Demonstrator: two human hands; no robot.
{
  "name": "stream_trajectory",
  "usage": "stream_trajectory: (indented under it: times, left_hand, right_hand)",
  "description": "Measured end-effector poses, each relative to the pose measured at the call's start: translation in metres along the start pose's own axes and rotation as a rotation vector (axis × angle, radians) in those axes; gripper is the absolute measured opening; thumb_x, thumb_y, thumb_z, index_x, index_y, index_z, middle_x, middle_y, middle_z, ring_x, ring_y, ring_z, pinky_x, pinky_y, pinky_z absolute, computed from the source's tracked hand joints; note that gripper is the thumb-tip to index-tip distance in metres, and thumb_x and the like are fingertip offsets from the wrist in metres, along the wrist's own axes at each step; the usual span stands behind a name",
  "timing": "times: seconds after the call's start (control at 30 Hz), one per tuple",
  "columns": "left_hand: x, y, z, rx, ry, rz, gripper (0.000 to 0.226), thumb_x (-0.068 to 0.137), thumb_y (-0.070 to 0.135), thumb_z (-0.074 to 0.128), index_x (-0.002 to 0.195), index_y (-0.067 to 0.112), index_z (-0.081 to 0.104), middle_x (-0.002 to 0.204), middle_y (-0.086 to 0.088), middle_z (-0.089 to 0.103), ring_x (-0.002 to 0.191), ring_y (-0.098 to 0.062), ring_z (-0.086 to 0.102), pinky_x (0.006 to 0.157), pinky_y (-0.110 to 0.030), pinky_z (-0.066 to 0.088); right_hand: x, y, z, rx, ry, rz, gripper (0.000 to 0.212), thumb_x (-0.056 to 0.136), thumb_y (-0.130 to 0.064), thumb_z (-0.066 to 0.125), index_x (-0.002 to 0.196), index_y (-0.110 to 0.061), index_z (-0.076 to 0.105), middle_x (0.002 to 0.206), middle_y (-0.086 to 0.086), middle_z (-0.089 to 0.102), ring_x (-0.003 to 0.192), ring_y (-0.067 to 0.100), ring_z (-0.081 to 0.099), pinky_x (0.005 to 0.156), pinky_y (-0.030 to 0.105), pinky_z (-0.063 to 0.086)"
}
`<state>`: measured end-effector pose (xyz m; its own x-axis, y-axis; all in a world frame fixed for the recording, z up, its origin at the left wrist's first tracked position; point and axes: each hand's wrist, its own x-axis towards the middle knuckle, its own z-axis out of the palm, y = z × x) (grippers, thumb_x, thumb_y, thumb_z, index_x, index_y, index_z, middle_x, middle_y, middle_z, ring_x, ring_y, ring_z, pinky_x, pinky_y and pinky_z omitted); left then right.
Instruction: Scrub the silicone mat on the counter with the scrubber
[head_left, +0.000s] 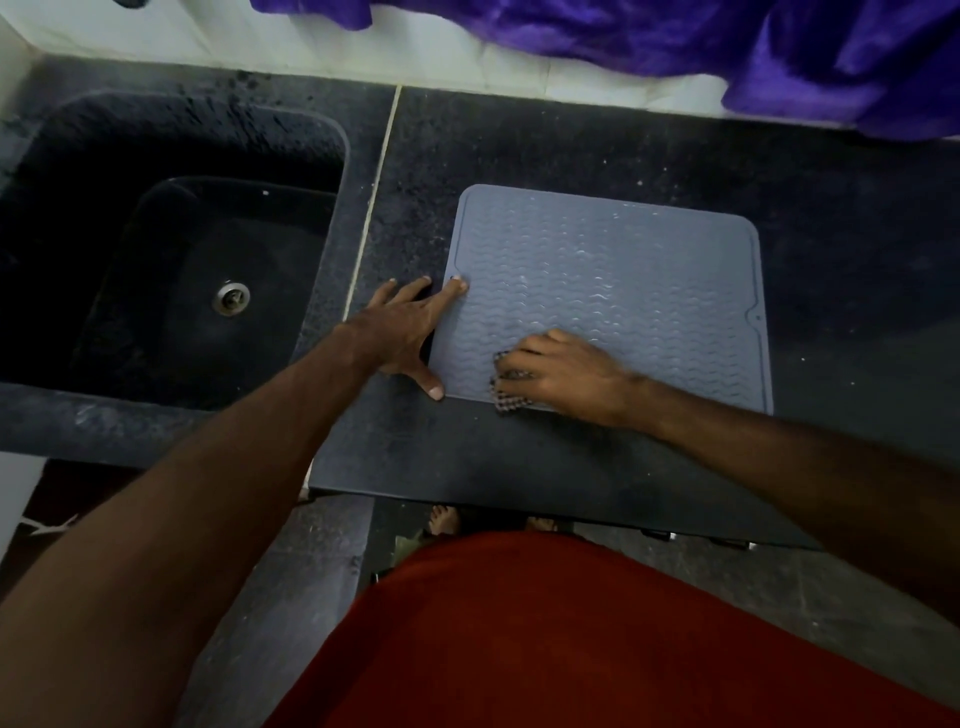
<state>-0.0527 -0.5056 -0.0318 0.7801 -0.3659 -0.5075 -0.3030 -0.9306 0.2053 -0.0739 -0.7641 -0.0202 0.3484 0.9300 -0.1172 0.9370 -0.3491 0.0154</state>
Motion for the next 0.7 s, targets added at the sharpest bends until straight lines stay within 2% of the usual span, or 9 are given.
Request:
stream_trajectory:
  times: [0.1,0.17,0.27,0.37,0.53,0.6,0.7]
  left_hand:
    - [0.000,0.000,0.001,0.012,-0.001,-0.002,0.144,0.060,0.068,0.078,0.150,0.026,-0.025,0.164,-0.008,-0.007,0.149,-0.026,-0.012,0.119,-0.051,-0.011]
    - [0.001,0.001,0.000,0.018,-0.008,-0.011,0.144,0.059,0.067,0.078,0.150,0.026,-0.025,0.164,-0.008,-0.007,0.149,-0.026,-0.012,0.118,-0.050,-0.011]
    - [0.000,0.004,-0.002,0.029,-0.012,-0.017,0.145,0.059,0.067,0.079,0.151,0.025,-0.025,0.164,-0.008,-0.004,0.149,-0.026,-0.011,0.118,-0.050,-0.011]
    - [-0.001,0.005,-0.003,0.046,-0.010,-0.027,0.145,0.059,0.066,0.080,0.151,0.025,-0.025,0.164,-0.008,-0.002,0.149,-0.026,-0.010,0.118,-0.049,-0.010]
    - [0.000,0.005,-0.003,0.032,-0.024,-0.043,0.146,0.058,0.065,0.081,0.150,0.027,-0.026,0.164,-0.010,-0.005,0.149,-0.026,-0.012,0.118,-0.050,-0.012]
    - [-0.001,0.008,-0.005,0.034,-0.034,-0.058,0.146,0.057,0.064,0.082,0.150,0.027,-0.026,0.164,-0.009,-0.005,0.149,-0.025,-0.012,0.118,-0.050,-0.012]
    - [0.000,0.015,-0.011,0.035,-0.066,-0.079,0.146,0.057,0.060,0.084,0.148,0.032,-0.027,0.164,-0.008,-0.005,0.149,-0.026,-0.014,0.118,-0.052,-0.013]
  right_hand:
    - [-0.030,0.017,-0.002,0.024,-0.067,0.005,0.034,0.081,-0.016,0.061,0.115,-0.020,0.064,0.119,0.003,0.061,0.105,0.027,0.055,0.081,0.038,0.046]
    - [-0.022,0.018,-0.007,0.076,-0.031,0.069,0.030,0.083,-0.019,0.060,0.112,-0.023,0.065,0.117,0.000,0.061,0.104,0.026,0.055,0.081,0.037,0.043]
    - [0.007,0.004,-0.006,0.117,0.092,0.122,0.034,0.081,-0.015,0.064,0.114,-0.022,0.066,0.115,0.001,0.062,0.101,0.026,0.054,0.078,0.036,0.041]
    - [0.014,-0.008,0.002,0.091,0.060,0.077,0.035,0.082,-0.017,0.064,0.117,-0.021,0.065,0.117,0.003,0.061,0.103,0.028,0.054,0.078,0.038,0.041]
    - [-0.051,0.016,0.015,0.052,0.112,0.047,0.045,0.068,-0.013,0.078,0.111,-0.020,0.068,0.114,0.002,0.064,0.097,0.026,0.060,0.074,0.033,0.036]
    - [-0.069,0.018,0.019,0.026,0.093,0.060,0.056,0.058,-0.008,0.081,0.111,-0.020,0.068,0.114,0.003,0.065,0.097,0.026,0.060,0.073,0.032,0.040]
    - [-0.068,0.016,0.024,0.031,0.100,0.088,0.056,0.056,-0.005,0.081,0.109,-0.019,0.069,0.111,0.002,0.065,0.094,0.027,0.061,0.071,0.033,0.044]
